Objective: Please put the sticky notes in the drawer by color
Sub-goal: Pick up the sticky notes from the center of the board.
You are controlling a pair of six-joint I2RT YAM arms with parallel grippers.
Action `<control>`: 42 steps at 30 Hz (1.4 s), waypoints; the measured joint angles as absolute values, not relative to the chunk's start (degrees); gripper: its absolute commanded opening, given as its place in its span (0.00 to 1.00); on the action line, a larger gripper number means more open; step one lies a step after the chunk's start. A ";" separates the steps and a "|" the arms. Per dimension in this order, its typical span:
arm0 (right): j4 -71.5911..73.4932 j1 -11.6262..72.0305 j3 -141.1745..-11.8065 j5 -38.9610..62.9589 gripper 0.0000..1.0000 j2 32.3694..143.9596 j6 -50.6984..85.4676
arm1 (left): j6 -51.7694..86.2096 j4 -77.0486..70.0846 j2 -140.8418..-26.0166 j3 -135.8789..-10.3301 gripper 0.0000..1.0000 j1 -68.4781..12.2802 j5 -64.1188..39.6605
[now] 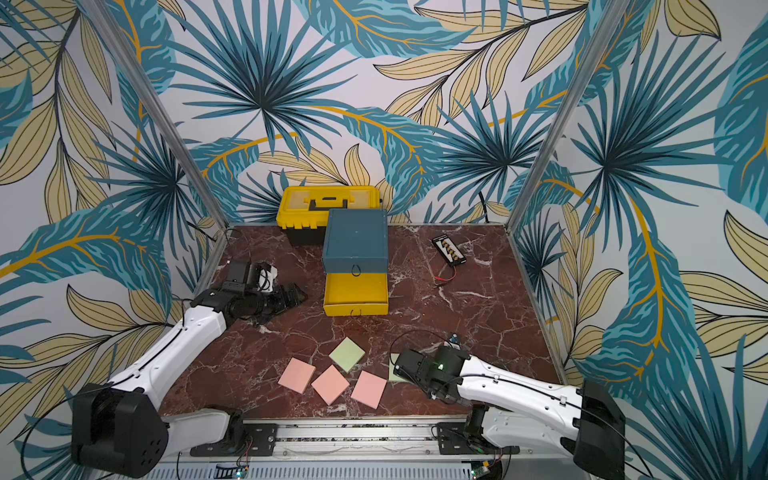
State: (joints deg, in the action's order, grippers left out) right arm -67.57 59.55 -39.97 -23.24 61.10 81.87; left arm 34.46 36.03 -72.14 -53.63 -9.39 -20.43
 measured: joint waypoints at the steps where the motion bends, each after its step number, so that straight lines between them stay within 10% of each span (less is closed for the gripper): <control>1: -67.24 59.24 -39.40 -22.68 0.99 61.41 81.71 | 34.48 35.97 -72.27 -53.63 0.99 -9.39 -20.43; 42: -53.89 37.12 -35.29 -4.36 0.99 73.03 61.54 | 35.18 35.24 -76.55 -55.61 0.99 -9.39 -19.88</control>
